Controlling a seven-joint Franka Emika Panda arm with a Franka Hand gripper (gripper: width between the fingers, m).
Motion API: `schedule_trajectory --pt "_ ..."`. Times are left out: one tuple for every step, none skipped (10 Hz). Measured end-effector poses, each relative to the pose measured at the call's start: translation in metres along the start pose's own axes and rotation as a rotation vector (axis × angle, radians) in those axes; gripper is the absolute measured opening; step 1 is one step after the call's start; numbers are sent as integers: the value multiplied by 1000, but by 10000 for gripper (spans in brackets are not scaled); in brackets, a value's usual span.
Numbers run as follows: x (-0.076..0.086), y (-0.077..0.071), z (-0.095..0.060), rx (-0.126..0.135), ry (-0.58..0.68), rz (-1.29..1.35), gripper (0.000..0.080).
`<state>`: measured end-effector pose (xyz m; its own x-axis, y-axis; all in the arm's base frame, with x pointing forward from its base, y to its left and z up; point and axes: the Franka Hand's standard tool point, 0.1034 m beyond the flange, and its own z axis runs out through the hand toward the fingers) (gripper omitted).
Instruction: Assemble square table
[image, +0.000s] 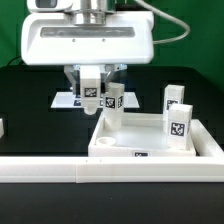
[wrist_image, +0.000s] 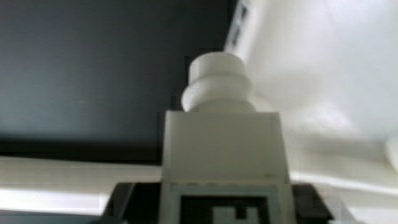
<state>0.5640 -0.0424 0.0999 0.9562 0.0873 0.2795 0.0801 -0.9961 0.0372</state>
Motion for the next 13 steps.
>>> schedule_trajectory --pt "-3 2 1 -7 3 4 284" --pt "0 8 -1 -33 42 -6 284" --pt "0 19 -4 -86 116 -27 284" --pt "-5 17 -1 -85 115 -8 284" --pt "-1 8 0 -62 99 8 284" --pt "7 5 -1 -58 111 10 284" --pt "15 -1 -1 -51 121 18 284" --pt "24 -9 -1 -42 134 15 284" --pt "33 -16 0 -48 168 5 284" --pt "41 -16 2 -72 214 -28 284" --pt "44 -9 4 -96 243 -78 284" --pt "43 -7 4 -95 243 -68 284" --pt "43 -8 5 -94 242 -69 284"
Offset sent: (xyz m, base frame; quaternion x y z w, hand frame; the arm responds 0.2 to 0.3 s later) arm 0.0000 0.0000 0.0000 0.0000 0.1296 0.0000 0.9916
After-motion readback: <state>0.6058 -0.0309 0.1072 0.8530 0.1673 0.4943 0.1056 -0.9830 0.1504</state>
